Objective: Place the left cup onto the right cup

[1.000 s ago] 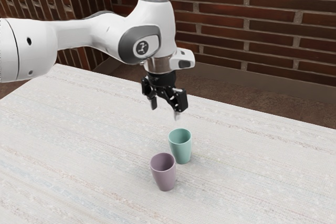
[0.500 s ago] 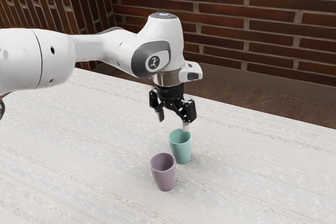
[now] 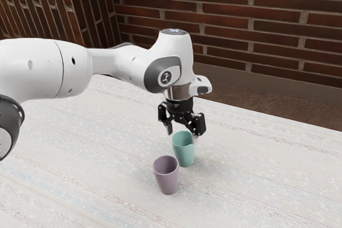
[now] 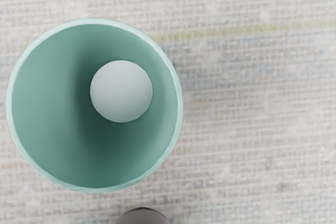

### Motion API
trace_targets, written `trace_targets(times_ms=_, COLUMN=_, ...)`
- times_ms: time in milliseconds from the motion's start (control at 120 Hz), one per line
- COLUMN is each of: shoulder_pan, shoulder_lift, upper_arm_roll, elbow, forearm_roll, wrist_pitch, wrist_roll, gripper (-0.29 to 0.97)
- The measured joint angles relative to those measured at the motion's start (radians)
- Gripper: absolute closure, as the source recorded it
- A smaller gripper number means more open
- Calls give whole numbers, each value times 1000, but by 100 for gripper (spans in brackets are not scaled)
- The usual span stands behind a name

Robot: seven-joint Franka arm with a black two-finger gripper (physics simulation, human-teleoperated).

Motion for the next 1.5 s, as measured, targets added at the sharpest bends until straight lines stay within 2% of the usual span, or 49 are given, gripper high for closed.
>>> trace_targets(times_ms=1500, shoulder_pan=7, shoulder_lift=145, upper_arm_roll=-13, elbow=113, forearm_roll=12, wrist_pitch=25, wrist_roll=-11, gripper=1)
